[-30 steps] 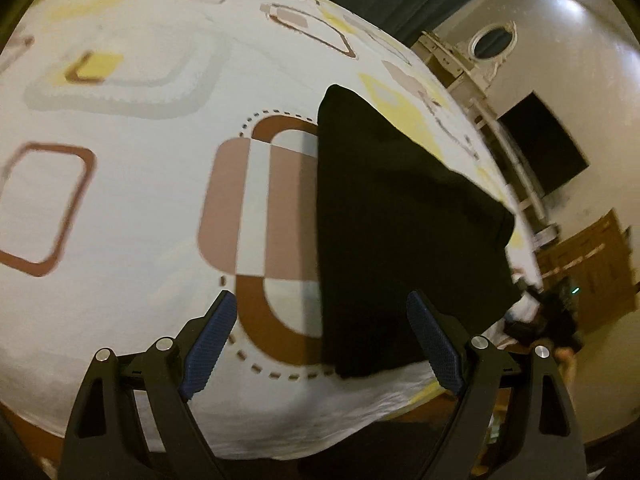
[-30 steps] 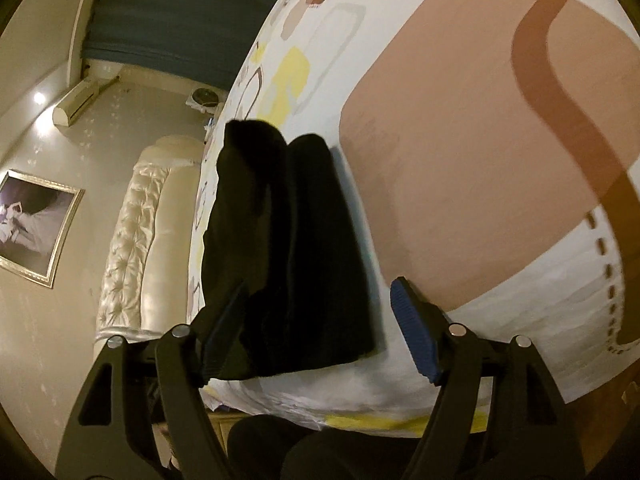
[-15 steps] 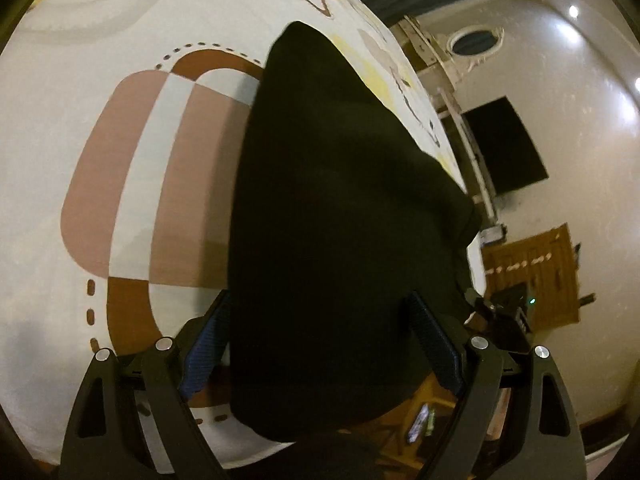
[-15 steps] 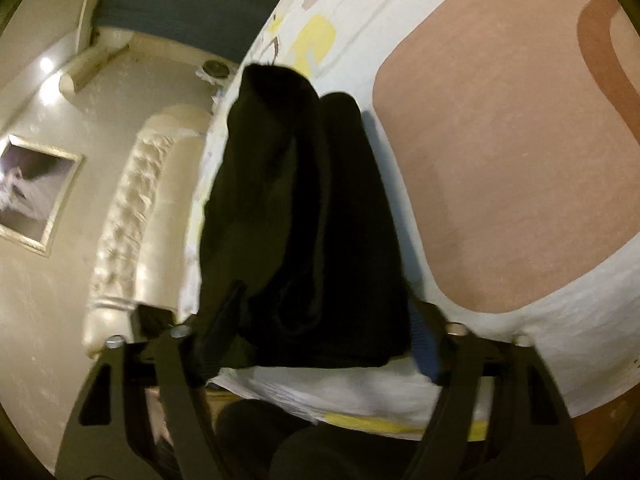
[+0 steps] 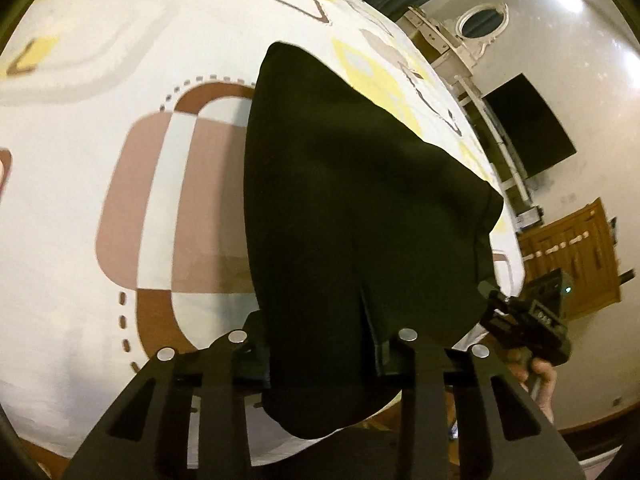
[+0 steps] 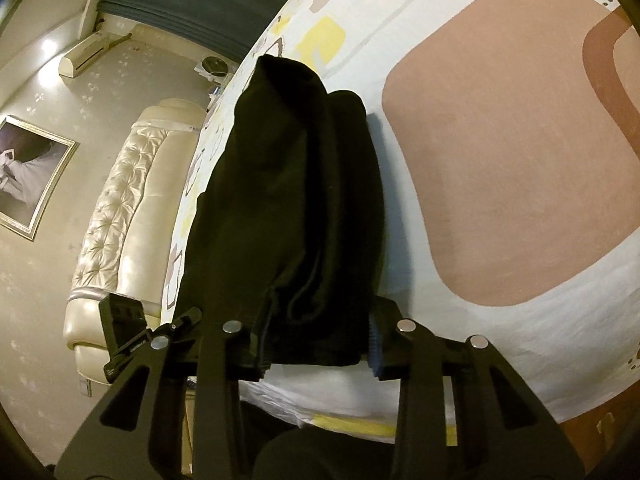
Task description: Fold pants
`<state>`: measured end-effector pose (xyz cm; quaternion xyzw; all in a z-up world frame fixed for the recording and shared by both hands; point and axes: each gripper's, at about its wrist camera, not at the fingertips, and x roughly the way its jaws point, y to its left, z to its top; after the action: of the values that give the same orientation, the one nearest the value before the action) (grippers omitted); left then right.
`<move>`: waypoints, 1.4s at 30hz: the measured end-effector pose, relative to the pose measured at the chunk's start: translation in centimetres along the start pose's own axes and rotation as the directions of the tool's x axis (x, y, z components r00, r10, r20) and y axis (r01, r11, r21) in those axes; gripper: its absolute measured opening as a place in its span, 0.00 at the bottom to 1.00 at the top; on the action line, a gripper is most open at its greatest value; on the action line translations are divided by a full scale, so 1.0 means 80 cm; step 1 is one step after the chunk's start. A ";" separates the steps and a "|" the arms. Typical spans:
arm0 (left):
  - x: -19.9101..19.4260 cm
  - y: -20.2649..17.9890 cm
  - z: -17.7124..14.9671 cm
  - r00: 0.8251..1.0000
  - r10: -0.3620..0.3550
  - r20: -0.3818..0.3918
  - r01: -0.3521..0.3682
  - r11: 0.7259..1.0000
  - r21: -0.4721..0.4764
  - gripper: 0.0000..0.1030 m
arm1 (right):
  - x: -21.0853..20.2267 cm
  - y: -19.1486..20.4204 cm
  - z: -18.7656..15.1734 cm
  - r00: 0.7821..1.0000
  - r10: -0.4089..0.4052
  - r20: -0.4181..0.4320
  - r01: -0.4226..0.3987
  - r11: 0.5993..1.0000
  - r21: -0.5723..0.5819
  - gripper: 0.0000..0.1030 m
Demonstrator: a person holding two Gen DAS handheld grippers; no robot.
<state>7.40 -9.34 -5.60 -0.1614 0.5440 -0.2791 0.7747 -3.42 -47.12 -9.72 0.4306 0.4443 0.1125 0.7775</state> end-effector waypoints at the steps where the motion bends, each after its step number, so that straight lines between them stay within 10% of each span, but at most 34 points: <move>1: -0.002 -0.002 0.000 1.000 0.015 0.006 -0.015 1.000 0.011 0.33 | 0.001 0.003 -0.001 1.000 0.000 0.000 0.000 1.000 0.000 0.34; 20: -0.094 0.063 -0.013 0.981 0.178 0.081 -0.178 0.984 -0.010 0.32 | 0.088 0.084 -0.026 0.990 0.070 -0.120 -0.078 0.995 -0.060 0.33; 42: -0.088 0.072 -0.023 0.978 0.183 0.104 -0.183 0.983 -0.006 0.34 | 0.109 0.079 -0.040 0.985 0.096 -0.145 -0.102 0.994 -0.035 0.33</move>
<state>5.36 -0.40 -4.12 -0.1235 0.5150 -0.1988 0.8246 0.40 -36.63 -10.82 0.4264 0.4744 0.1911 0.7461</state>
